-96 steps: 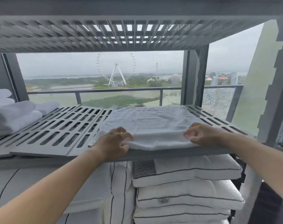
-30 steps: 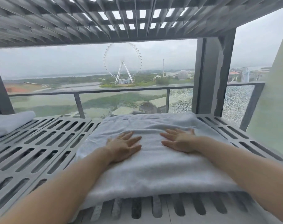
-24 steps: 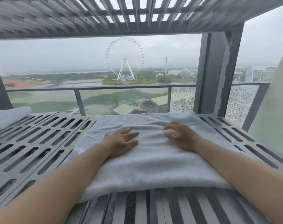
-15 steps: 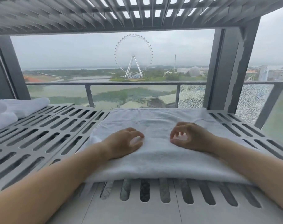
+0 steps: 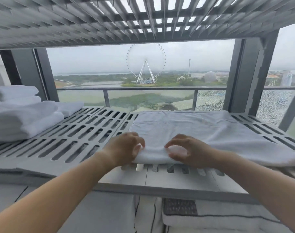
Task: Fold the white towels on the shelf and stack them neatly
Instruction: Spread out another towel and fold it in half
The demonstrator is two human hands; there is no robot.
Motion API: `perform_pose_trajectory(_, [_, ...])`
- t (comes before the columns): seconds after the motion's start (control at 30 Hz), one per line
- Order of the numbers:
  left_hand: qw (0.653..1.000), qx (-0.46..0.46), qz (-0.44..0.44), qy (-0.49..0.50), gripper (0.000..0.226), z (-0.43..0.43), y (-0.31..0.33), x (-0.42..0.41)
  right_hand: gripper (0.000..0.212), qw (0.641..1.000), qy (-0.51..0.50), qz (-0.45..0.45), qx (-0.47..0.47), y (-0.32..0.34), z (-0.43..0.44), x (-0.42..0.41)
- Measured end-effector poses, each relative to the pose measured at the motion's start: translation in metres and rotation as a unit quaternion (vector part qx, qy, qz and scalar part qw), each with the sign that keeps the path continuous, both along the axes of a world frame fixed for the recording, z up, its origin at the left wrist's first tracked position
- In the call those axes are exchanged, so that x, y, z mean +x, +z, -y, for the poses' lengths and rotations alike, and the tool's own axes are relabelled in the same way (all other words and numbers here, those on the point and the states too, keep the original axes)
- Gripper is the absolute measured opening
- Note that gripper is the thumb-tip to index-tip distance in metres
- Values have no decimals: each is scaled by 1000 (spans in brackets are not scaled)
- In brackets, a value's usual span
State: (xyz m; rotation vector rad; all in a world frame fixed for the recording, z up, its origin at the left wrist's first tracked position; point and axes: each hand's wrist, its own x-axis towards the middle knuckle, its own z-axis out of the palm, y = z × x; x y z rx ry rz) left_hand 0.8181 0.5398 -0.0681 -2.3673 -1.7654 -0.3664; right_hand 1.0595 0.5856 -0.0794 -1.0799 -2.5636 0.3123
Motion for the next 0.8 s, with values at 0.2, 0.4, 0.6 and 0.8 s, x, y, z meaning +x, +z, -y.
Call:
perform_pose_trajectory(0.2, [991, -42, 55, 115, 39, 9, -2, -19, 34, 996, -80, 25, 38, -14, 15, -22])
perform_pose_trajectory(0.4, [986, 56, 90, 127, 21, 11, -2, -2, 30, 996, -79, -23, 39, -17, 22, -21])
perform_pose_trajectory(0.6, [977, 115, 114, 137, 19, 35, 5, -25, 25, 988, -88, -101, 73, -19, 27, -13])
perform_pose_trajectory(0.8, [983, 32, 101, 149, 23, 44, -14, -37, 51, 992, -45, -85, 84, -16, 35, -16])
